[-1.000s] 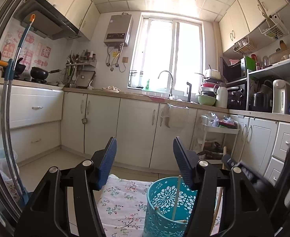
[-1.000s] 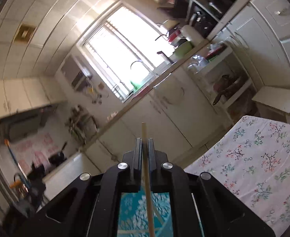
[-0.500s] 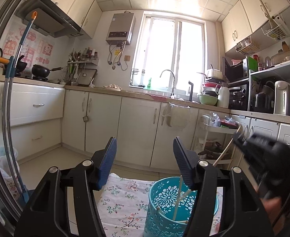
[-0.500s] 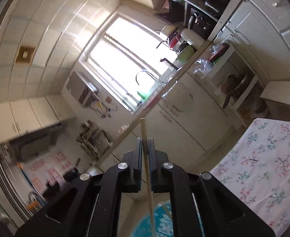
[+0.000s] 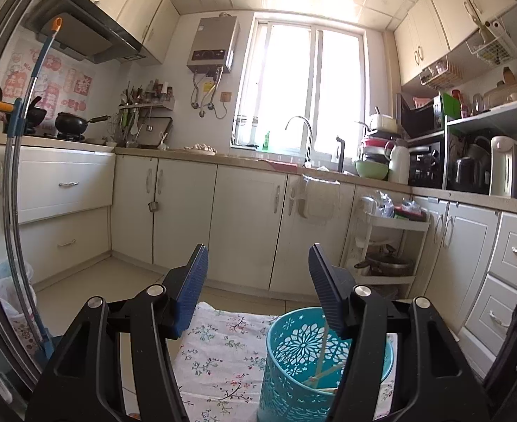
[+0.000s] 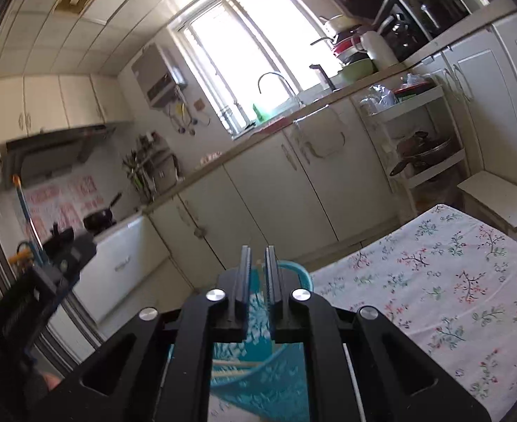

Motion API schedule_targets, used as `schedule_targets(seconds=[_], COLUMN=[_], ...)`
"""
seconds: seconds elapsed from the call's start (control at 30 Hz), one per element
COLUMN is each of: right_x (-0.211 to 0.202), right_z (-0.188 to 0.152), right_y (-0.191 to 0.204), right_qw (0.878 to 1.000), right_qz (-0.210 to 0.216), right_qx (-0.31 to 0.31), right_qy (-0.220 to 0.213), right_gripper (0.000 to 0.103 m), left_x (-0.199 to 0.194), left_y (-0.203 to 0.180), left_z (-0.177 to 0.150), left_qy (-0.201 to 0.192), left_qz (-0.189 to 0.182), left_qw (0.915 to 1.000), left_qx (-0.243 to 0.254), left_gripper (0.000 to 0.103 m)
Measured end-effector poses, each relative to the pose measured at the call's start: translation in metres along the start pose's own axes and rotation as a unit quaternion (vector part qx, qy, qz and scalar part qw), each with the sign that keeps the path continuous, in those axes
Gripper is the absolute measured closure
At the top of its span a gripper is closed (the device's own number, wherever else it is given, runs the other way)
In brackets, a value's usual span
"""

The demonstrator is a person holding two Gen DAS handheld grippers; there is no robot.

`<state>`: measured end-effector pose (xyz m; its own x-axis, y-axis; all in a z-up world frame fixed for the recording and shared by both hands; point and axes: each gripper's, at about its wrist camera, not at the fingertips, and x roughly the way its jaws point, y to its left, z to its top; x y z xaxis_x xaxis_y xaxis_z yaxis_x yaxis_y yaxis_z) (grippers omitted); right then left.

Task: Organize utensils
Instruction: 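Lift the stick with the right tool over the basket and release it inside, then return the open right tool to the stick bundle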

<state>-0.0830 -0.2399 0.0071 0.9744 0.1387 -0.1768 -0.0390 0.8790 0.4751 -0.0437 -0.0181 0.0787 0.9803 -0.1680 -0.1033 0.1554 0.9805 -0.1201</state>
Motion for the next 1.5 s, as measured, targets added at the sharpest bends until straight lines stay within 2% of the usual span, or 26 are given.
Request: schedule_targets(seconds=[0.13, 0.37, 0.8, 1.0, 1.5], right_x=[-0.005, -0.013, -0.027, -0.038, -0.049], right_z=[-0.009, -0.016, -0.023, -0.034, -0.077], right_y=[0.007, 0.017, 0.016, 0.018, 0.010], right_qw=[0.999, 0.998, 0.997, 0.994, 0.980], right_qz=[-0.004, -0.004, -0.008, -0.012, -0.027], right_qx=[-0.034, -0.063, -0.071, -0.088, -0.109], right_qy=[0.014, 0.021, 0.039, 0.064, 0.162], right_gripper=[0.086, 0.084, 0.077, 0.076, 0.071], left_x=[0.005, 0.010, 0.022, 0.026, 0.033], left_y=[0.000, -0.001, -0.002, -0.004, -0.003], left_z=[-0.001, -0.003, -0.008, -0.010, -0.014], left_qy=[0.016, 0.034, 0.069, 0.081, 0.104], left_qz=[0.007, 0.014, 0.029, 0.034, 0.036], left_qw=[0.9998, 0.9992, 0.9968, 0.9957, 0.9934], left_qx=[0.007, 0.017, 0.027, 0.031, 0.029], left_gripper=[0.041, 0.037, 0.028, 0.025, 0.023])
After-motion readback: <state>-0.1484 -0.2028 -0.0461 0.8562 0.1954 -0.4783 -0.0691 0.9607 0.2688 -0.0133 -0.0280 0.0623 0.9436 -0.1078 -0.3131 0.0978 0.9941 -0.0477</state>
